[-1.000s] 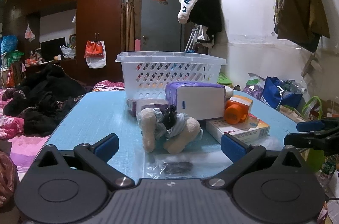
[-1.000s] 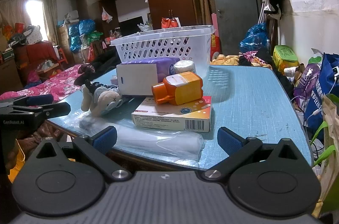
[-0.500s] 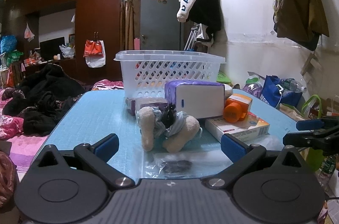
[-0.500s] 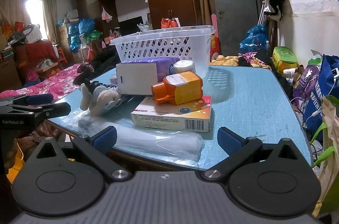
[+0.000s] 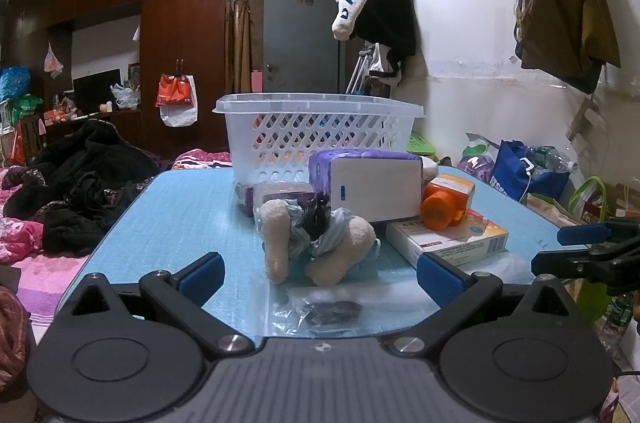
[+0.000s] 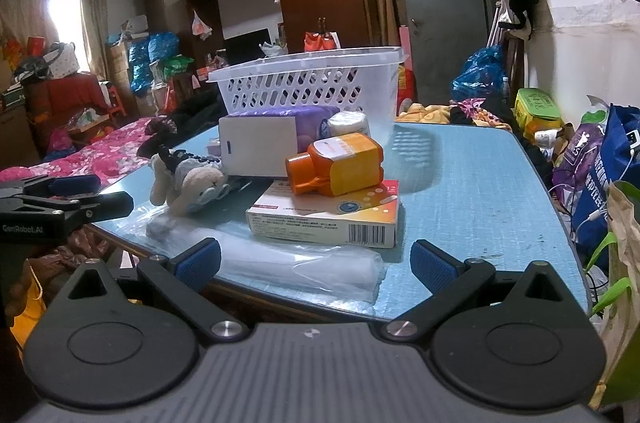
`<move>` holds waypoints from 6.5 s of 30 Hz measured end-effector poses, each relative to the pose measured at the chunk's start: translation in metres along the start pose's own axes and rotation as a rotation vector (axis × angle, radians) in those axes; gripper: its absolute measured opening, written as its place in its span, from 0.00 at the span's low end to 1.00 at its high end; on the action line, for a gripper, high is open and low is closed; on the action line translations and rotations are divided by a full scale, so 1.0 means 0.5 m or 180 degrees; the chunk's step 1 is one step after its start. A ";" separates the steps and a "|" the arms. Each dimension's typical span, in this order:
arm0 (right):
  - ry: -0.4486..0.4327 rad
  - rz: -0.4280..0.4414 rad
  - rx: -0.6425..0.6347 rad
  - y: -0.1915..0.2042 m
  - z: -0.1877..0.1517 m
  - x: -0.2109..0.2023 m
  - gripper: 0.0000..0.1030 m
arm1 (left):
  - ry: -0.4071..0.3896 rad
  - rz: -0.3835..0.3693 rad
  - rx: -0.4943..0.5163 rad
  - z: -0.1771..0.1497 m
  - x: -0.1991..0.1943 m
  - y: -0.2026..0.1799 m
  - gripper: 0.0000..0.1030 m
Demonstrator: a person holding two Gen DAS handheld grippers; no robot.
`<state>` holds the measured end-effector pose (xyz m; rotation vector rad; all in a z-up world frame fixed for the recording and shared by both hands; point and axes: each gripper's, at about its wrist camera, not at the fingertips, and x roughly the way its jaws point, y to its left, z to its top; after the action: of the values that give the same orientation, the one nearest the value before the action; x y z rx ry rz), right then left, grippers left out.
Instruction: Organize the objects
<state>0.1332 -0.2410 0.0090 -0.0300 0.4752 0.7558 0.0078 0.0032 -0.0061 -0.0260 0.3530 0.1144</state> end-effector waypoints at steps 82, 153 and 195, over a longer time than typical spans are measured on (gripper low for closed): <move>-0.0438 0.0792 -0.0354 0.119 -0.003 0.148 0.89 | -0.0327 -0.0178 0.0025 -0.023 0.069 0.132 0.88; -0.0159 0.0270 -0.0952 0.103 0.363 0.404 0.19 | -0.0145 -0.0401 0.0416 0.363 0.395 0.094 0.18; -0.0528 0.0376 0.0056 -0.121 0.006 0.014 1.00 | -0.0344 -0.0510 0.0402 0.041 0.078 0.079 0.83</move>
<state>0.1792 -0.2801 0.0001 0.0775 0.3274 0.8622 0.0467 0.0477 -0.0009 0.0766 0.2485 -0.0652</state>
